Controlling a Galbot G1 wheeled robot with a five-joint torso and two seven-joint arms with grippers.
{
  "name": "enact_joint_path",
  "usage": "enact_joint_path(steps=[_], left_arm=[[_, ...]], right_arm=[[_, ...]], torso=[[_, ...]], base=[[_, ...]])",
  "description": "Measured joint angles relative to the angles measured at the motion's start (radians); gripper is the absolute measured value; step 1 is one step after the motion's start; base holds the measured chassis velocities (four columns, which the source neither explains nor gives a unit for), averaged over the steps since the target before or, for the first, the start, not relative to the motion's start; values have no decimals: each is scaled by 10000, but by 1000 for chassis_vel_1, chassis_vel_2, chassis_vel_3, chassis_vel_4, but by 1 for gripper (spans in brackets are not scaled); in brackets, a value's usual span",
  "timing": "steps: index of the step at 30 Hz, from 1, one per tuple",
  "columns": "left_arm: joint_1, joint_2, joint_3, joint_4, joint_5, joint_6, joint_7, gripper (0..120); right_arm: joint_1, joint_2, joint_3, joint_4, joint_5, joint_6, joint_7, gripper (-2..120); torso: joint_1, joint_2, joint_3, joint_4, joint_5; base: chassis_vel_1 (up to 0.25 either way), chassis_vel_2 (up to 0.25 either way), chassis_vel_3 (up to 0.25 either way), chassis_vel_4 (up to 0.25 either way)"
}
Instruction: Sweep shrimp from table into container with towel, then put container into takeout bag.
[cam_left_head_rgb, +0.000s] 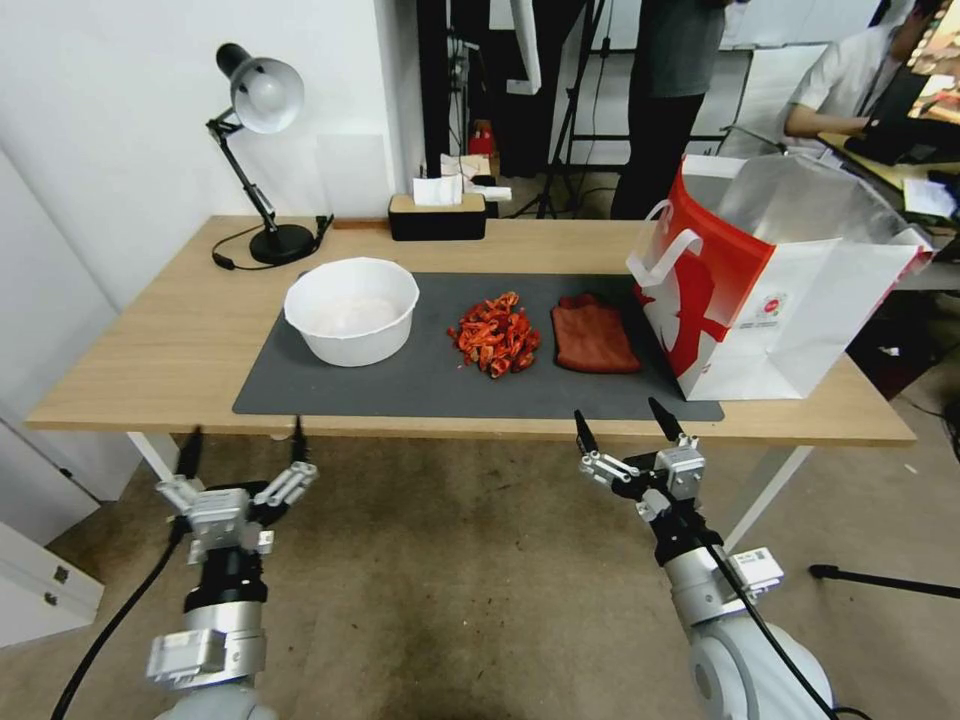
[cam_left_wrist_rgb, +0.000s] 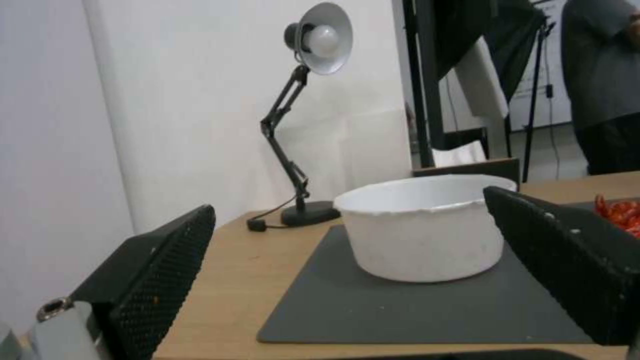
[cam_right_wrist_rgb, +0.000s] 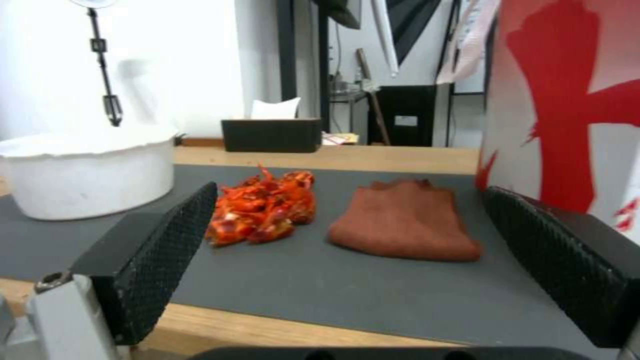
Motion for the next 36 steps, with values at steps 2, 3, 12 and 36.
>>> enact_joint_path(steps=[2,3,12,36], left_arm=[[28,20,12,41,-29,-40,39,100],[49,33,30,54,-64,-53,74,100],[140,145,40,39,-131,-54,206,100],[-2732,4897,-211,1007,-3080,2651,2462,100]], right_arm=[[-16,-2,25,8,5,0,53,100],[-35,-4,44,29,6,-2,107,100],[-115,73,37,88,-9,-34,345,100],[-448,-136,142,273,58,-53,544,100]], torso=[[0,0,0,1,3],[1,-1,1,0,-2],[0,0,0,0,2],[-2,-1,1,-1,-8]], base=[[0,0,0,0],[0,0,0,0],[0,0,0,0],[0,0,0,0]])
